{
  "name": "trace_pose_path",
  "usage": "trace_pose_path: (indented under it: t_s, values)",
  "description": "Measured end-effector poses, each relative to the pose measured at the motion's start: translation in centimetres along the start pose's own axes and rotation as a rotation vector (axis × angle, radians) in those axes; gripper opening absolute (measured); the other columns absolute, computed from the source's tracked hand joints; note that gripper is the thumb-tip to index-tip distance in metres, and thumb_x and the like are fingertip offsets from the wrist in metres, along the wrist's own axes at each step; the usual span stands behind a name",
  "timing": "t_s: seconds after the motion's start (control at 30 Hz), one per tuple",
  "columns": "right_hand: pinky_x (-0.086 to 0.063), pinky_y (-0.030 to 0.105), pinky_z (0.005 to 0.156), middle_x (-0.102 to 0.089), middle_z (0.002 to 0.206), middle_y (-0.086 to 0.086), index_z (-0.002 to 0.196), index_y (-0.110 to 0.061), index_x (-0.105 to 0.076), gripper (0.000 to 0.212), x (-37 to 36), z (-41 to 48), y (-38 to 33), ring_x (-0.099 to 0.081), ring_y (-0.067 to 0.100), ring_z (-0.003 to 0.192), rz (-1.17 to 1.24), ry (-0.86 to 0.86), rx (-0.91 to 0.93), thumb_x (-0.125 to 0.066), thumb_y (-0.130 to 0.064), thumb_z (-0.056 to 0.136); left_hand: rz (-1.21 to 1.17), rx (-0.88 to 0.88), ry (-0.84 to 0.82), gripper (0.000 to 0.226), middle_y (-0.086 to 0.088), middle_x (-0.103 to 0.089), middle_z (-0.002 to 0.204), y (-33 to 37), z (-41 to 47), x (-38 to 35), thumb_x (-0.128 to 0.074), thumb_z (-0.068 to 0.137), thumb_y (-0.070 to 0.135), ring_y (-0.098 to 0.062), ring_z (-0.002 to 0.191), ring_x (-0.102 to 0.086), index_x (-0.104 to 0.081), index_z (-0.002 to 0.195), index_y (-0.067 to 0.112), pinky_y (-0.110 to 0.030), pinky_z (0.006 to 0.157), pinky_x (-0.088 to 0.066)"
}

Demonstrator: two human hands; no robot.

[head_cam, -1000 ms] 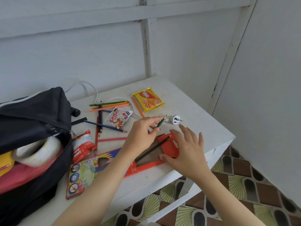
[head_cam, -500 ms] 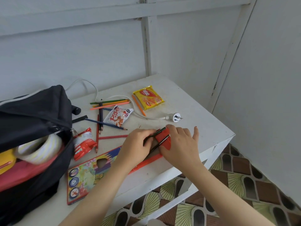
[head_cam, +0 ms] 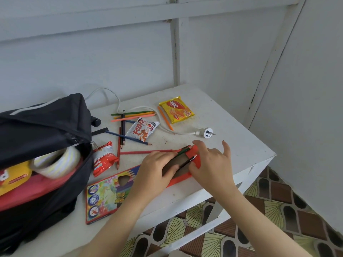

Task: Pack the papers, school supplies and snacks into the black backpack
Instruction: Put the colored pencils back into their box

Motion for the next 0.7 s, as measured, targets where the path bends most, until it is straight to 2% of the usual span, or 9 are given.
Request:
trace_pose_path:
  t_s: [0.07,0.17,0.23,0.27,0.33,0.43,0.5,0.6,0.7]
  values:
    - [-0.029,0.048,0.106,-0.057,0.050,-0.004,0.110,-0.014,-0.058,0.045,0.0,-0.1,0.2,-0.057,0.018,0.050,0.053,0.008,-0.003,-0.062,-0.012,0.065,0.015,0.004,-0.007,0.047,0.007,-0.067,0.105,0.1,0.0,0.0,-0.047,0.082,0.048,-0.013,0.097,-0.057,-0.064,0.116,0.019,-0.027,0.084,-0.045]
    - [-0.038,0.047,0.101,-0.056,0.049,-0.006,0.110,-0.010,-0.059,0.043,0.5,-0.1,0.2,-0.052,0.015,0.045,0.162,0.031,0.009,-0.062,-0.005,0.067,0.020,0.005,-0.001,0.048,0.007,-0.066,0.106,0.1,0.0,0.1,-0.053,0.080,0.049,-0.012,0.099,-0.057,-0.063,0.117,0.020,-0.027,0.085,-0.047]
    - [-0.047,0.043,0.091,-0.057,0.052,-0.007,0.109,-0.007,-0.061,0.043,0.8,0.1,0.2,-0.042,0.012,0.042,0.225,0.038,0.011,-0.064,0.001,0.067,0.012,0.006,0.012,0.045,0.008,-0.065,0.108,0.2,0.0,0.3,-0.059,0.079,0.044,-0.011,0.100,-0.056,-0.063,0.118,0.020,-0.025,0.086,-0.045]
    - [-0.051,0.039,0.082,-0.061,0.056,-0.005,0.109,-0.007,-0.061,0.042,1.0,0.1,0.3,-0.042,0.013,0.043,0.256,0.030,0.005,-0.063,0.002,0.068,0.005,0.007,0.021,0.044,0.008,-0.065,0.108,0.3,0.0,0.4,-0.061,0.078,0.041,-0.010,0.100,-0.056,-0.063,0.118,0.020,-0.024,0.086,-0.044]
    - [-0.054,0.035,0.067,-0.069,0.076,0.006,0.118,-0.010,-0.058,0.041,1.1,0.2,0.8,-0.058,0.022,0.058,0.331,-0.017,-0.059,-0.059,-0.003,0.078,-0.011,0.004,0.034,0.043,0.008,-0.065,0.108,0.4,0.0,0.6,-0.063,0.078,0.036,-0.010,0.100,-0.055,-0.063,0.118,0.020,-0.024,0.086,-0.043]
    - [-0.051,0.034,0.072,-0.068,0.110,0.009,0.125,-0.013,-0.054,0.036,1.1,0.4,2.1,-0.066,0.029,0.083,0.428,-0.043,-0.160,-0.055,-0.014,0.089,-0.015,0.002,0.005,0.045,0.005,-0.066,0.110,0.3,-0.2,0.6,-0.065,0.079,0.030,-0.011,0.102,-0.057,-0.061,0.123,0.018,-0.028,0.090,-0.045]
    - [-0.051,0.034,0.072,-0.067,0.112,0.007,0.123,-0.013,-0.055,0.034,1.0,0.5,2.8,-0.065,0.027,0.085,0.408,-0.044,-0.166,-0.055,-0.015,0.089,-0.001,0.008,-0.019,0.046,0.003,-0.066,0.112,0.1,-0.5,0.5,-0.061,0.080,0.032,-0.012,0.105,-0.058,-0.060,0.123,0.016,-0.033,0.092,-0.047]
    - [-0.049,0.032,0.066,-0.066,0.108,0.006,0.119,-0.015,-0.060,0.037,0.3,0.5,3.7,-0.062,0.025,0.084,0.345,-0.079,-0.127,-0.053,-0.003,0.084,0.050,0.024,-0.032,0.050,0.004,-0.065,0.116,0.1,-1.1,0.5,-0.051,0.083,0.045,-0.013,0.110,-0.056,-0.059,0.124,0.018,-0.032,0.094,-0.045]
    - [-0.046,0.028,0.073,-0.067,0.109,0.008,0.109,-0.012,-0.068,0.035,0.5,0.7,3.7,-0.062,0.029,0.095,0.332,-0.047,-0.027,-0.047,-0.003,0.082,0.128,0.020,0.003,0.059,0.007,-0.065,0.110,0.3,-1.8,0.7,-0.048,0.078,0.058,-0.013,0.105,-0.054,-0.061,0.122,0.020,-0.027,0.089,-0.038]
Point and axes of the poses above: each hand's wrist, its own z-axis towards the middle knuckle, its own x-axis out of the back of the hand, y = z × x, the point moved 3 cm from there along z, towards the middle knuckle
